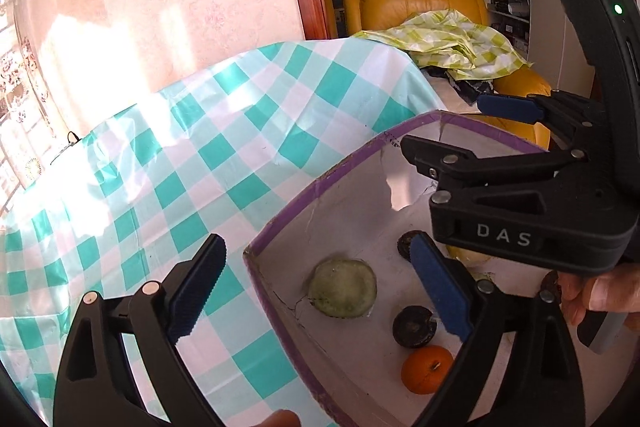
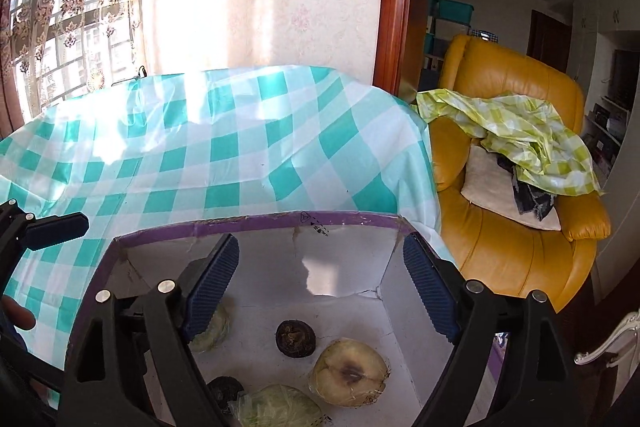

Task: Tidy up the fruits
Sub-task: 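Withdraw both open tools from the box back over the cloth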

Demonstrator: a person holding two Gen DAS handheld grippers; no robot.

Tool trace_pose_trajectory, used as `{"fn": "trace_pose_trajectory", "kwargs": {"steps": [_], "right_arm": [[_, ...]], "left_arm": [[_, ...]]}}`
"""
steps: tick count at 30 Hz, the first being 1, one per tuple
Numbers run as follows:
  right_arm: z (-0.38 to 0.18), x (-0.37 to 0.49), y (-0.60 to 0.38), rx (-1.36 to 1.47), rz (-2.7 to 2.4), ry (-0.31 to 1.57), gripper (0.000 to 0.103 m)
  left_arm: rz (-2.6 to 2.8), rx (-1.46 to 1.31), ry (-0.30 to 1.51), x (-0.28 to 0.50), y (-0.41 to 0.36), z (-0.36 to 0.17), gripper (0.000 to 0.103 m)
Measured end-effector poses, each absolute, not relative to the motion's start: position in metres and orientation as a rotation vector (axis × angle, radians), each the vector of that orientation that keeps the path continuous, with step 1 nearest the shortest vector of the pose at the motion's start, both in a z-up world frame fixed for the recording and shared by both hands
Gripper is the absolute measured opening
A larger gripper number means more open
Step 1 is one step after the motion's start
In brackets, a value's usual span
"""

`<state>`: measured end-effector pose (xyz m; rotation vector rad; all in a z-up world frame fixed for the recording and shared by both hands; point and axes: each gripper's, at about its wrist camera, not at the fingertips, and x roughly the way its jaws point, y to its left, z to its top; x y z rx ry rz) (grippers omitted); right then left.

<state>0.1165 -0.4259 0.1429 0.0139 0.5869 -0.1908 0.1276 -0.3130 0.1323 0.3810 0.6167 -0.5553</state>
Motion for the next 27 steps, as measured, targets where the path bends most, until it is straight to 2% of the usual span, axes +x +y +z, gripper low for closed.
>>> {"fn": "trace_pose_trajectory", "kwargs": {"steps": [11,27], "right_arm": [[0.198,0.075,-0.392,-0.031,-0.197,0.439,0.087],[0.226,0.01,-0.34,-0.061,-0.107,0.363,0.087]], "left_arm": [[-0.526,0.286,0.555,0.088,-0.256,0.162,0.096],[-0.425,0.16,0.496,0.037,-0.149,0.185,0.096]]}}
